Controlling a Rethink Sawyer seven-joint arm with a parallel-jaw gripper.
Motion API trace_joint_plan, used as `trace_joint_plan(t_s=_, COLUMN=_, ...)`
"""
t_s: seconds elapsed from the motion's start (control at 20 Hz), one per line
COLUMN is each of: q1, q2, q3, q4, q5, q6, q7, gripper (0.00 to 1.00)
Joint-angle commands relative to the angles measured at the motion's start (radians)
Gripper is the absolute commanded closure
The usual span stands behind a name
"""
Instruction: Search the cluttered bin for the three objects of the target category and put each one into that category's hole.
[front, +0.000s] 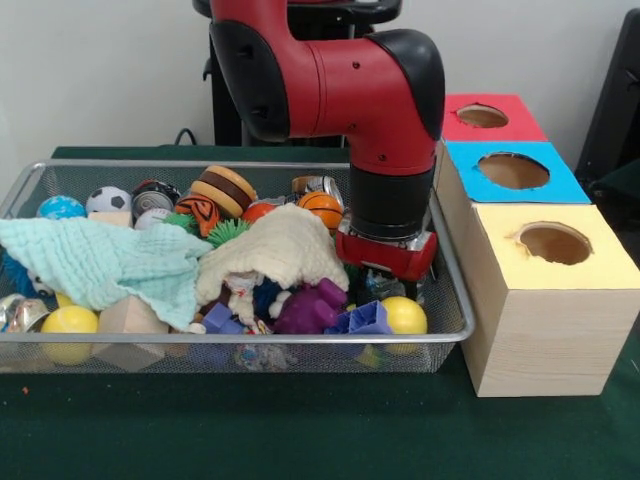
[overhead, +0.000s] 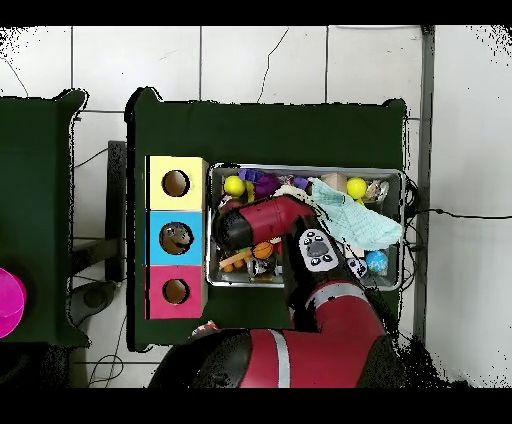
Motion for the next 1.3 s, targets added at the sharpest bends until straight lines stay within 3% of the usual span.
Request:
trace_joint_plan(t_s=0.05, q1=-0.002, q2=0.075, q3=0.171, q4=0.017, q5=0.054, q6=0.148, q7=-0.129, gripper=0.0)
trace_joint_plan(t_s=0.4, q1=0.091, q2=-0.06, q3=0.071, q4=0.039, q5=0.06, q6=0.284, q7=-0.081, gripper=0.0)
trace_joint_plan(t_s=0.7, q1=0.16, q2=-0.125, q3=0.011, q4=0.028, q5=0.068, q6=0.445, q7=-0.05, gripper=0.0)
trace_joint_plan(t_s=0.95, q1=0.159, q2=-0.124, q3=0.012, q4=0.005, q5=0.077, q6=0.525, q7=-0.056, gripper=0.0)
trace_joint_plan(t_s=1.3, q1=0.115, q2=-0.074, q3=0.049, q4=0.012, q5=0.097, q6=0.529, q7=-0.072, gripper=0.0)
